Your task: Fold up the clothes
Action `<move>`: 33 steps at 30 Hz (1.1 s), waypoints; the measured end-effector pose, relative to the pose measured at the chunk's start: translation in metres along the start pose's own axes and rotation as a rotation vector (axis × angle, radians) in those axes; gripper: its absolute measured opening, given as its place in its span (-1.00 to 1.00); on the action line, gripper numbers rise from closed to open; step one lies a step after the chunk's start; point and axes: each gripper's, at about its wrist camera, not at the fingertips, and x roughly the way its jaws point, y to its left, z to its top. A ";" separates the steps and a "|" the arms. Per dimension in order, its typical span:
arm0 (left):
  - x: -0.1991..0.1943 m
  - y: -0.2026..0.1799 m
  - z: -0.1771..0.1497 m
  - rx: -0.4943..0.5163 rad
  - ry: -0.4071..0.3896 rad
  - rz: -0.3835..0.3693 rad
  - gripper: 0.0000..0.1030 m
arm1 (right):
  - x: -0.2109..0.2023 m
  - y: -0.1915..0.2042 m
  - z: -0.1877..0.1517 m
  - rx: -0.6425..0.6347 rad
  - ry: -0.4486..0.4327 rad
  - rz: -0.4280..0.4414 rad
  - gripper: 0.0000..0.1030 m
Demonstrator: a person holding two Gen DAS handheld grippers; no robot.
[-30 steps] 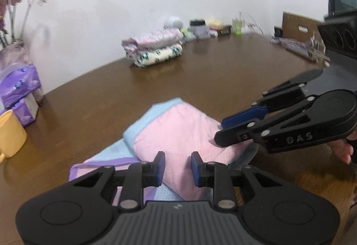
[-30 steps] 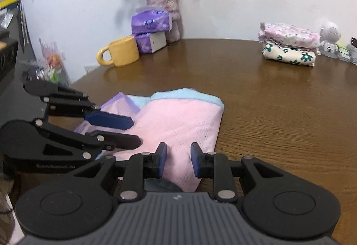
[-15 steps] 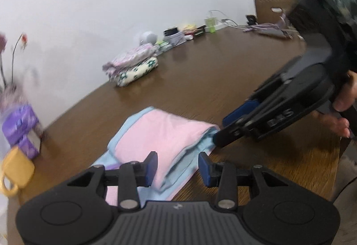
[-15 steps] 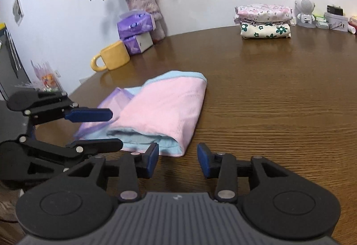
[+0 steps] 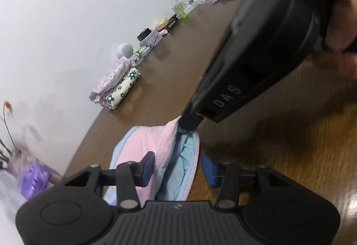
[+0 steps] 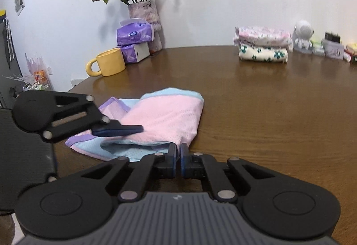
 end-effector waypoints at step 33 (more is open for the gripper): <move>0.012 -0.002 -0.001 0.023 -0.063 0.095 -0.78 | 0.041 -0.050 -0.022 0.769 -0.031 0.213 -0.11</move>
